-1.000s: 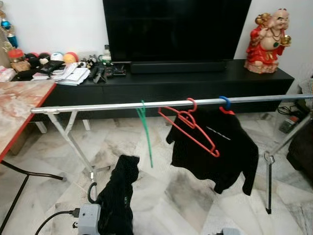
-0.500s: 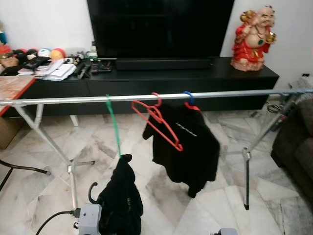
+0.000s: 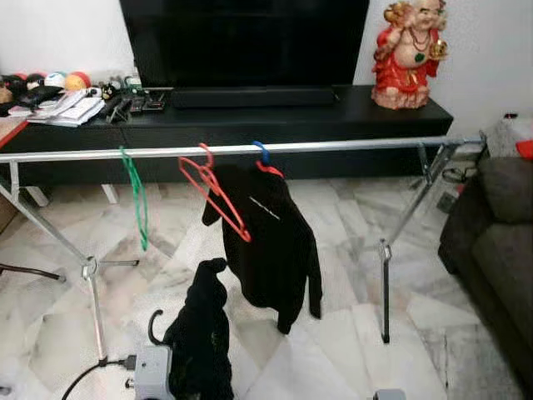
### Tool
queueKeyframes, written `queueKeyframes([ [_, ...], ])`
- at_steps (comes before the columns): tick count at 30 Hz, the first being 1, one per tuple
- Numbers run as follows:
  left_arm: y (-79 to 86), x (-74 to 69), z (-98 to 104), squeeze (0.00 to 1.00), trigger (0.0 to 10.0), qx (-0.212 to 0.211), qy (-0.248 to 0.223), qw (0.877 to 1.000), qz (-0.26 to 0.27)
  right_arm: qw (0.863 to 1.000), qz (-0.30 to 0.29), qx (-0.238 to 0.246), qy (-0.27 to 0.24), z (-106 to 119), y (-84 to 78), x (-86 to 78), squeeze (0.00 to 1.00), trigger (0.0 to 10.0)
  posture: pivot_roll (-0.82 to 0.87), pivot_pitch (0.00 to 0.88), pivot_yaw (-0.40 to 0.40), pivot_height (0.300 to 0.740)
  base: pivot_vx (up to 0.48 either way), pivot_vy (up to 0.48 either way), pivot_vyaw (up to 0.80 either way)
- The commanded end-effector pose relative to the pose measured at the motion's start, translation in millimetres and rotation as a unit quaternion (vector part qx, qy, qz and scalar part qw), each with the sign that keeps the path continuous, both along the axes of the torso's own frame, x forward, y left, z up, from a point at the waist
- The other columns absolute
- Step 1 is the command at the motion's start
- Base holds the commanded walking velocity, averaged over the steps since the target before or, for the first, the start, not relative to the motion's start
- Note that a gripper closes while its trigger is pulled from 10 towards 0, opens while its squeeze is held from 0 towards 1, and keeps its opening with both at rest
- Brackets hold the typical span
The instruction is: Hang hanger
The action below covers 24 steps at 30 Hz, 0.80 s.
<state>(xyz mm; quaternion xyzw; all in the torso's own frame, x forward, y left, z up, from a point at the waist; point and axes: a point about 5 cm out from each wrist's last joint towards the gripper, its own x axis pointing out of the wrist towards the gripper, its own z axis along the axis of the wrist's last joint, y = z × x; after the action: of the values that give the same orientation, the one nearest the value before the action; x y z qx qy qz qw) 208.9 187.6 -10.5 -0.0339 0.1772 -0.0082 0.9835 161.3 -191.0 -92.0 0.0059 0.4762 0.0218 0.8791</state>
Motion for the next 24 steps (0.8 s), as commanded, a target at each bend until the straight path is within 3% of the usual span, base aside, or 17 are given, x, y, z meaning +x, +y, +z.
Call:
queueKeyframes([
  [1,4.6,3.1,4.9,0.00,10.0,0.006,-0.013,1.000,0.004,1.000,0.001,0.002,0.000,-0.3,1.9,-0.2,0.00,10.0,-0.04,0.076,0.023,0.740,0.000,0.000,0.00],
  [24,1.9,3.7,4.4,0.00,10.0,-0.006,-0.013,1.000,0.003,1.000,0.007,-0.004,0.022,-4.7,-6.0,-13.9,0.00,10.0,-0.03,0.068,0.016,0.740,0.374,0.000,0.00],
])
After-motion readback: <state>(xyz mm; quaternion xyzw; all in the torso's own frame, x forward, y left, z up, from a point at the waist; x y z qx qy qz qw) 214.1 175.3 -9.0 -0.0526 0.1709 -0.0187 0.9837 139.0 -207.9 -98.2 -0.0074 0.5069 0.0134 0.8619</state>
